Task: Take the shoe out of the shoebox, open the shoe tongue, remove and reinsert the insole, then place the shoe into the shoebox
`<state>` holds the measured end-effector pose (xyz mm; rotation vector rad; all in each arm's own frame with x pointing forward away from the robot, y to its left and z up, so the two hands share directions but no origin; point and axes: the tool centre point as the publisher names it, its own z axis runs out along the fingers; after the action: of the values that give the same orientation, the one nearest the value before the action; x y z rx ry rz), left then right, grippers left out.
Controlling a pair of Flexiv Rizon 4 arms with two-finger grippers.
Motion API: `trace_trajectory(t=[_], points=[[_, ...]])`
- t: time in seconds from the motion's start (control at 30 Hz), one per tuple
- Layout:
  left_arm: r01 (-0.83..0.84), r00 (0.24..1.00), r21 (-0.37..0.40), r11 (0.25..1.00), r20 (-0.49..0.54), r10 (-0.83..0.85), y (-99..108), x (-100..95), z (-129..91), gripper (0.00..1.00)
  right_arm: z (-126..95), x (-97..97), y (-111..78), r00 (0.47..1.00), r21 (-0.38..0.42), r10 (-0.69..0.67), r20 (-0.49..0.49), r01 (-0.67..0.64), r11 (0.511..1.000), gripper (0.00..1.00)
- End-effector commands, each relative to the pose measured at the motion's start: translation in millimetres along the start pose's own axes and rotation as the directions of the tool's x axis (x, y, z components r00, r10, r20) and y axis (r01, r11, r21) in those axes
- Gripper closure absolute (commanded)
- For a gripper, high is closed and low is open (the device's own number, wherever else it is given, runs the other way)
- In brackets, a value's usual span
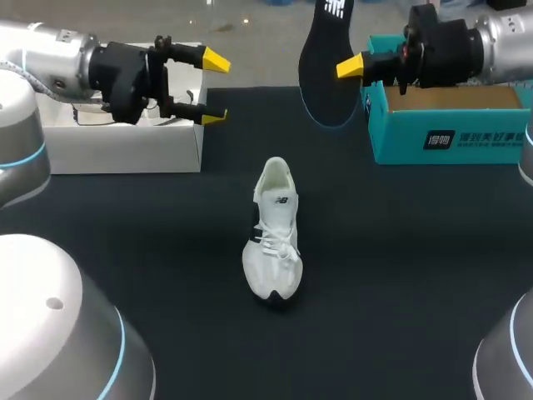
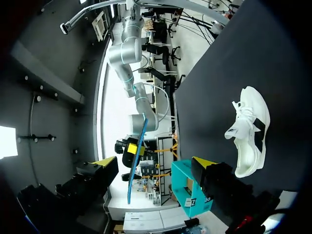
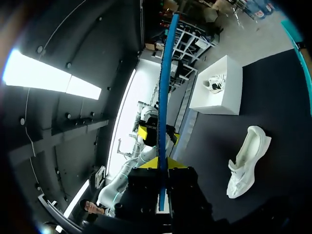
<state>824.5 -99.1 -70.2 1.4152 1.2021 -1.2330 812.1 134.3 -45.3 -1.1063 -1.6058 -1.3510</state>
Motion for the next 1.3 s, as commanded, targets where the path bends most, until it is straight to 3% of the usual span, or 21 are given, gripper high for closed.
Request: trace_trajectory(t=[0.03, 0.17, 0.43, 0.7, 0.77, 0.93, 1.17, 1.3], points=[[0.045, 0.998, 0.09, 0.995, -0.038, -0.042, -1.7, 3.1, -43.7, 0.0, 14.5, 2.1, 3.0, 0.998, -0.021, -0.056, 0.003, 0.056, 0.998, 1.0], [0.069, 0.997, 0.088, 0.994, -0.03, -0.067, -1.5, 6.9, -62.6, 0.0, 23.9, 7.1, 8.5, 0.988, -0.04, -0.148, 0.036, 0.149, 0.988, 1.0], [0.106, 0.981, 0.079, 0.991, -0.17, -0.092, -5.0, 25.0, -103.8, 0.0, 36.1, 24.7, 21.3, 0.956, -0.051, -0.274, 0.104, 0.28, 0.959, 1.0], [0.04, 0.975, 0.047, 0.998, -0.221, -0.029, 2.2, 43.1, -133.4, 0.0, 45.3, 28.6, 26.9, 0.946, -0.045, -0.299, 0.122, 0.306, 0.951, 1.0], [0.045, 0.959, 0.048, 0.998, -0.28, -0.03, 3.0, 54.2, -141.5, 0.0, 46.8, 29.6, 29.2, 0.945, -0.046, -0.301, 0.125, 0.309, 0.95, 1.0], [0.037, 0.942, -0.026, 0.999, -0.332, -0.044, 5.9, 71.1, -151.8, 0.0, 52.1, 30.8, 33.2, 0.939, -0.038, -0.316, 0.136, 0.324, 0.945, 1.0], [0.042, 0.948, -0.14, 0.989, -0.307, -0.084, 12.6, 78.0, -154.9, 0.0, 56.7, 28.8, 33.3, 0.914, -0.026, -0.373, 0.157, 0.382, 0.924, 1.0], [0.053, 0.946, -0.14, 0.989, -0.31, -0.094, 13.2, 78.4, -155.0, 0.0, 59.4, 23.3, 34.9, 0.911, -0.011, -0.36, 0.202, 0.369, 0.929, 1.0]])
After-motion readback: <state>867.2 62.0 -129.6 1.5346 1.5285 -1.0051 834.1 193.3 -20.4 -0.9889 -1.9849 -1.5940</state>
